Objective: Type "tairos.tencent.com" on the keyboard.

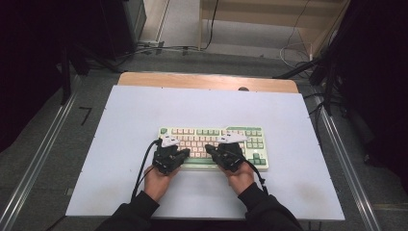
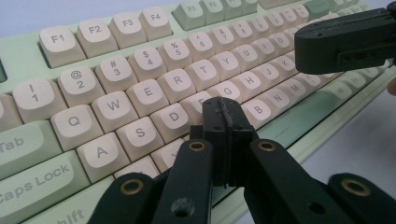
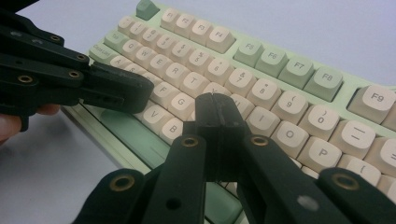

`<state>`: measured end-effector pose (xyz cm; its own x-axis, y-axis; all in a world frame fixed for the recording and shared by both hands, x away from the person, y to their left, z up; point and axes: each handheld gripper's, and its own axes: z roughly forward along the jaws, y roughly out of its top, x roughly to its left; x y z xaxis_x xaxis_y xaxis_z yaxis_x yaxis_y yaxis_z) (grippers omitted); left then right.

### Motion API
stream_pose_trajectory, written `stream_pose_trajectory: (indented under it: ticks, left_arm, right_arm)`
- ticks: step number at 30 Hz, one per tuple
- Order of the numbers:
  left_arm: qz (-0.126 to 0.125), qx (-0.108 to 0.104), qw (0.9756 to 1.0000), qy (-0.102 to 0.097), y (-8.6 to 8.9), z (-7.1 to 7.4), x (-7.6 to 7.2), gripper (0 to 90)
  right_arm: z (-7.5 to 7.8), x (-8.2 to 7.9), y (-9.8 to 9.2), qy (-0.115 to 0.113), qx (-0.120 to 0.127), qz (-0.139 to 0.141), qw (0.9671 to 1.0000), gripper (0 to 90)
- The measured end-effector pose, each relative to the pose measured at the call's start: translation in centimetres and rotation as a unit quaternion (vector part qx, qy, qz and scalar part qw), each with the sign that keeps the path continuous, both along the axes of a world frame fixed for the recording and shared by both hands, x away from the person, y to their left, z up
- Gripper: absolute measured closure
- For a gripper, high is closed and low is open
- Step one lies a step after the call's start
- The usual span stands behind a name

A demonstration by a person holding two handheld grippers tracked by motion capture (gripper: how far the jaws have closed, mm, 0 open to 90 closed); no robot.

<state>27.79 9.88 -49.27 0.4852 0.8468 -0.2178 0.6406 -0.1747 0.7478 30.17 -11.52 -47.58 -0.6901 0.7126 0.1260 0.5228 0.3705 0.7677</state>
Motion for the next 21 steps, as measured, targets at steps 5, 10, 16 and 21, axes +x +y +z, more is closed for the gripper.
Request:
stream_pose_trajectory:
  ticks: [5,10,16,21]
  left_arm:
    - [0.002,-0.005,1.0,-0.002,0.0,0.2,-0.1,90.0]
    - [0.007,-0.014,0.9998,-0.011,0.3,0.7,-0.1,90.0]
    - [0.015,-0.019,0.9995,-0.018,0.8,1.1,0.1,90.0]
    - [0.022,-0.022,0.9993,-0.022,1.1,1.2,0.3,90.0]
  right_arm:
    - [0.0,0.0,0.0,-0.001,0.0,0.0,1.0,87.8]
    - [0.0,0.0,0.0,-0.001,0.0,0.0,1.0,87.8]
    - [0.0,0.0,0.0,0.0,0.001,0.0,1.0,87.8]
    - [0.0,-0.1,0.1,0.001,0.0,0.001,1.0,87.8]
